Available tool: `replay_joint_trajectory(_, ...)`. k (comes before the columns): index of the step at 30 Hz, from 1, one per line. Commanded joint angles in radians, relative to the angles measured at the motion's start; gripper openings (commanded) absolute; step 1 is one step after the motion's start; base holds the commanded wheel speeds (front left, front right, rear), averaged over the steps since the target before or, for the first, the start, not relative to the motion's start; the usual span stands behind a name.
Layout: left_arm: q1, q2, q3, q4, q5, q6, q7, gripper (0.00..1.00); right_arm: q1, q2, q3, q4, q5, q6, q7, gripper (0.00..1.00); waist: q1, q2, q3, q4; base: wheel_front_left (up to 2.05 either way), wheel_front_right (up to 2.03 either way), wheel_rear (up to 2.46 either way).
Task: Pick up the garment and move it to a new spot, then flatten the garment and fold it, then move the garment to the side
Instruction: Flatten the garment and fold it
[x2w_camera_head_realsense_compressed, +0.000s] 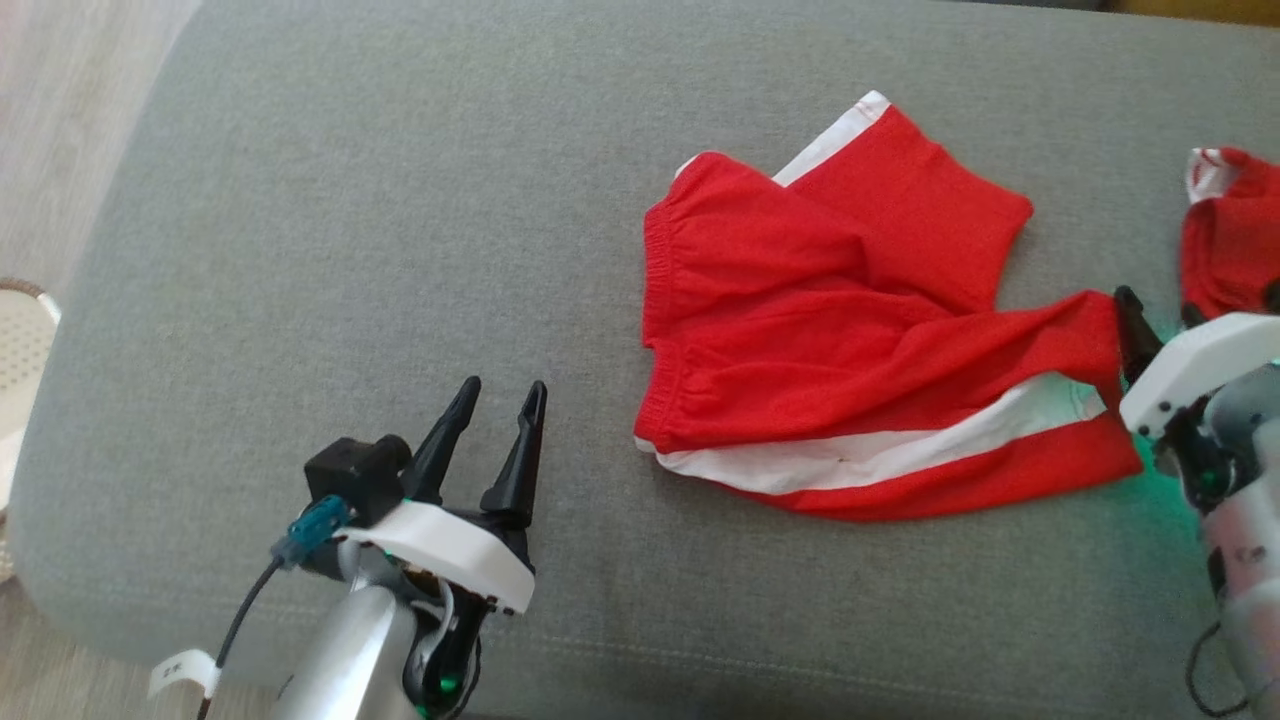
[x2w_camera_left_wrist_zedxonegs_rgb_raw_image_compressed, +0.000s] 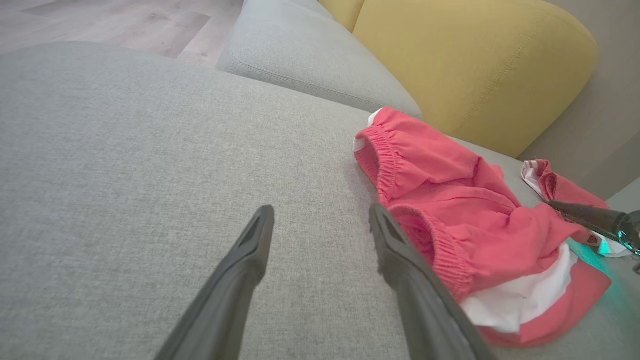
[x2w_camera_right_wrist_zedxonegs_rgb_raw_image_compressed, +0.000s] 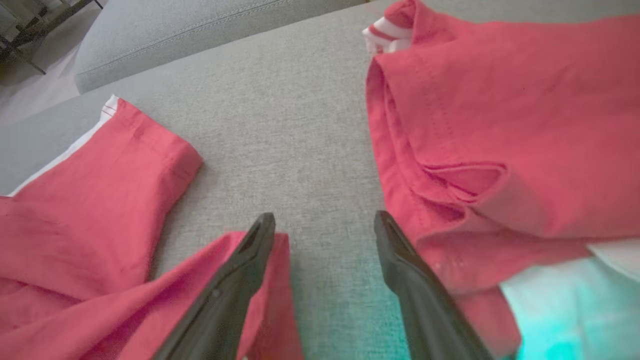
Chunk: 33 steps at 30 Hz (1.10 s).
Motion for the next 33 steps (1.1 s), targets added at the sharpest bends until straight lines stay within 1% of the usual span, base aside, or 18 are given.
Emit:
replay_joint_trajectory(1,-0.042,0.004,0.038,-0.027,-0.004,0.003,-0.012,1.0,-0.032,-0.005,0.013,-0.016,-0.018,-0.001,-0.028,1.0,0.0,0.0,-0.009,-0.011,0.0,0.0,0.0)
replay_joint_trajectory(4,-0.038,0.004,0.043,-0.028,0.0,0.002,-0.012,1.0,-0.028,0.003,0.007,-0.011,-0.04,-0.001,-0.088,1.0,0.0,0.0,-0.024,-0.033,0.0,0.0,0.0)
replay_joint_trajectory(7,-0.034,0.004,0.055,-0.037,0.001,0.004,-0.012,1.0,0.002,0.01,-0.007,-0.039,-0.033,-0.001,-0.156,1.0,0.0,0.0,-0.039,-0.058,0.0,0.0,0.0)
replay_joint_trajectory(10,-0.028,0.004,0.067,-0.052,0.001,0.007,-0.012,1.0,0.071,0.023,0.018,-0.108,-0.023,-0.001,-0.215,1.0,0.0,0.0,-0.053,-0.08,0.0,0.0,0.0)
replay_joint_trajectory(14,-0.018,0.004,0.08,-0.071,-0.002,0.013,-0.012,1.0,0.198,0.024,0.063,-0.231,-0.015,-0.001,-0.291,1.0,0.0,0.0,-0.065,-0.108,0.0,0.0,0.0)
replay_joint_trajectory(15,-0.018,0.004,0.08,-0.071,-0.002,0.013,-0.012,1.0,0.198,0.024,0.063,-0.231,-0.015,-0.001,-0.291,1.0,0.0,0.0,-0.065,-0.108,0.0,0.0,0.0)
replay_joint_trajectory(19,-0.011,0.004,0.086,-0.079,0.0,0.015,-0.012,1.0,0.312,0.039,0.08,-0.341,-0.028,-0.001,-0.342,1.0,0.0,0.0,-0.066,-0.13,0.0,0.0,0.0)
replay_joint_trajectory(22,-0.009,0.004,0.085,-0.08,0.002,0.013,-0.012,1.0,0.363,0.05,0.088,-0.396,-0.047,-0.001,-0.357,1.0,0.0,0.0,-0.061,-0.142,0.0,0.0,0.0)
replay_joint_trajectory(25,-0.013,0.004,0.081,-0.077,0.005,0.011,-0.012,1.0,0.379,0.055,0.1,-0.43,-0.066,-0.001,-0.357,1.0,0.0,0.0,-0.056,-0.147,0.0,0.0,0.0)
replay_joint_trajectory(28,-0.02,0.004,0.08,-0.075,0.006,0.009,-0.012,1.0,0.37,0.048,0.123,-0.455,-0.078,-0.001,-0.333,1.0,0.0,0.0,-0.048,-0.145,0.0,0.0,0.0)
replay_joint_trajectory(33,-0.033,0.004,0.068,-0.074,0.002,0.008,-0.012,1.0,0.331,0.015,0.187,-0.468,-0.074,-0.001,-0.265,1.0,0.0,0.0,-0.025,-0.127,0.0,0.0,0.0)
